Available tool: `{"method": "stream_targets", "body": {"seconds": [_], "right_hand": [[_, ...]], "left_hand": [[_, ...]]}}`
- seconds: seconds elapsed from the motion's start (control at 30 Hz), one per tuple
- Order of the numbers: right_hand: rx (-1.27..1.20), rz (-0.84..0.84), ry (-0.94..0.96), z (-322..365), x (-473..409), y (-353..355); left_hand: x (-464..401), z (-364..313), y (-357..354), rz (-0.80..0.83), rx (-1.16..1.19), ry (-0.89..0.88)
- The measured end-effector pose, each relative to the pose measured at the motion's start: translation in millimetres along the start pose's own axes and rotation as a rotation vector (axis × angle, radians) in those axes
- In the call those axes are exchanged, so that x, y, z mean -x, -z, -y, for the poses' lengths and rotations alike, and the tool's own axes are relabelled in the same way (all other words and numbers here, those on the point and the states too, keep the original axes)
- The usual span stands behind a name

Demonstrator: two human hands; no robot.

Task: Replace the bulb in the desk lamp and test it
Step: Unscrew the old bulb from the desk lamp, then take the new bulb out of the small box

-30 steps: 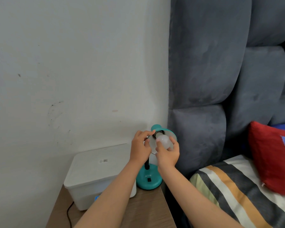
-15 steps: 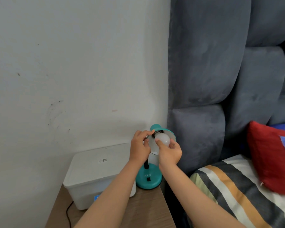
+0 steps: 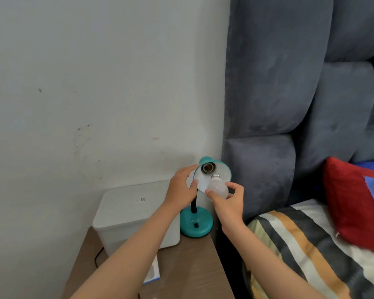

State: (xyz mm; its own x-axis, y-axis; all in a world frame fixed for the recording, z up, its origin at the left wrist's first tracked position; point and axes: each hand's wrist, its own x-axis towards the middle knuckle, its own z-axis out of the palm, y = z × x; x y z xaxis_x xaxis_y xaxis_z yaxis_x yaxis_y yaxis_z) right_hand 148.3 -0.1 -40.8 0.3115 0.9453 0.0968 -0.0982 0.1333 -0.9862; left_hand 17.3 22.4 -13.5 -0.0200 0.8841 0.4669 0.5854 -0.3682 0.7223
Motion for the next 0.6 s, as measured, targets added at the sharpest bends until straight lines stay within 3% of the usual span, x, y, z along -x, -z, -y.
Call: {"method": "stream_targets", "body": {"seconds": [0.33,0.6], "right_hand": [[0.282,0.185,-0.077,-67.9,84.6,-4.8],[0.444,0.174,-0.209,-123.8,120.4,-32.1]], "left_hand": [[131.7,64.4,51.2,-0.171,-0.176,0.277],[182.3,107.4,60.1,-0.187,-0.176,0.554]]}}
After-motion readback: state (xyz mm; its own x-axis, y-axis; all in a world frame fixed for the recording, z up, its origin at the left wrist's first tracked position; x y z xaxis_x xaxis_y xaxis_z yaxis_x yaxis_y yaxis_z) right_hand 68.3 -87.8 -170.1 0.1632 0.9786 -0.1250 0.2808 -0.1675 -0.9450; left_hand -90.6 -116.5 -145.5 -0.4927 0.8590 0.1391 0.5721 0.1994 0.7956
